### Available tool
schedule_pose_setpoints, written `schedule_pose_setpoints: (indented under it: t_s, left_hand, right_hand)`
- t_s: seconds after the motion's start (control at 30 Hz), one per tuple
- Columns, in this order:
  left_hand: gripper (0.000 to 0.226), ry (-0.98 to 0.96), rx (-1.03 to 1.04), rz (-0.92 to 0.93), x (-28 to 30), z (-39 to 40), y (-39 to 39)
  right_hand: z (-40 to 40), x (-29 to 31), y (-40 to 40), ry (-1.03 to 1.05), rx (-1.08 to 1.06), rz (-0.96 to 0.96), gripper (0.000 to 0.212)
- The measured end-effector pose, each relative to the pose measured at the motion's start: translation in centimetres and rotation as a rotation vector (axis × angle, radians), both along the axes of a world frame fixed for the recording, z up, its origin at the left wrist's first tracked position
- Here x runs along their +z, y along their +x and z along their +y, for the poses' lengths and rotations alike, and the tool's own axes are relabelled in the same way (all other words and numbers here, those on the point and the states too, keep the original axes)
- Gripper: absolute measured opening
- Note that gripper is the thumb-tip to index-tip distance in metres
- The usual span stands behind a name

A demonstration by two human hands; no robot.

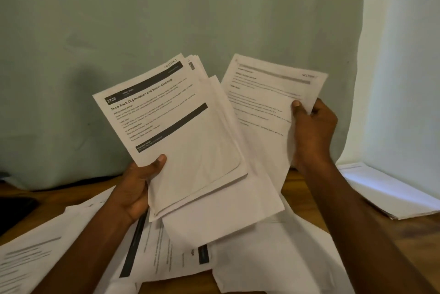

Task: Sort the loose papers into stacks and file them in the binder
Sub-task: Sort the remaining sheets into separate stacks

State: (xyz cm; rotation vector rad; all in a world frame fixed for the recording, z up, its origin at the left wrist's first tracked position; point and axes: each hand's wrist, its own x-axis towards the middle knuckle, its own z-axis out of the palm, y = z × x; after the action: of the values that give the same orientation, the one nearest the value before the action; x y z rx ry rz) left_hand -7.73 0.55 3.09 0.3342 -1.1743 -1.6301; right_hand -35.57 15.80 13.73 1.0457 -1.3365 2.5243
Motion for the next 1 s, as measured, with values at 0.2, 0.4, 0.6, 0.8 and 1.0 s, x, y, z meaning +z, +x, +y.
schedule_pose_setpoints:
  t_s: [0.2,0.4,0.6,0.8,1.0]
  left_hand:
    - [0.060,0.034,0.006,0.039,-0.9,-1.3,0.8]
    - [0.059,0.063,0.067,0.011,-1.3,-2.3,1.9]
    - [0.054,-0.096,0.143,-0.226,-1.4,-0.2,0.2]
    - [0.062,-0.147,0.207,-0.393,-0.4,0.8,-0.7]
    - [0.072,-0.236,0.371,-0.358,1.1,2.3,-1.2]
  right_hand:
    - [-1.0,-4.9,1.9,0.131,0.150,0.117,0.022]
    - [-1.6,-7.6,2.2,0.254,0.250,0.177,0.021]
    - [-2.4,-8.9,2.8,0.427,0.488,-0.034,0.023]
    - [-2.4,-9.4,4.2,0.425,0.711,-0.210,0.040]
    - [-1.2,-8.8,4.4,0.469,0.917,-0.108,0.046]
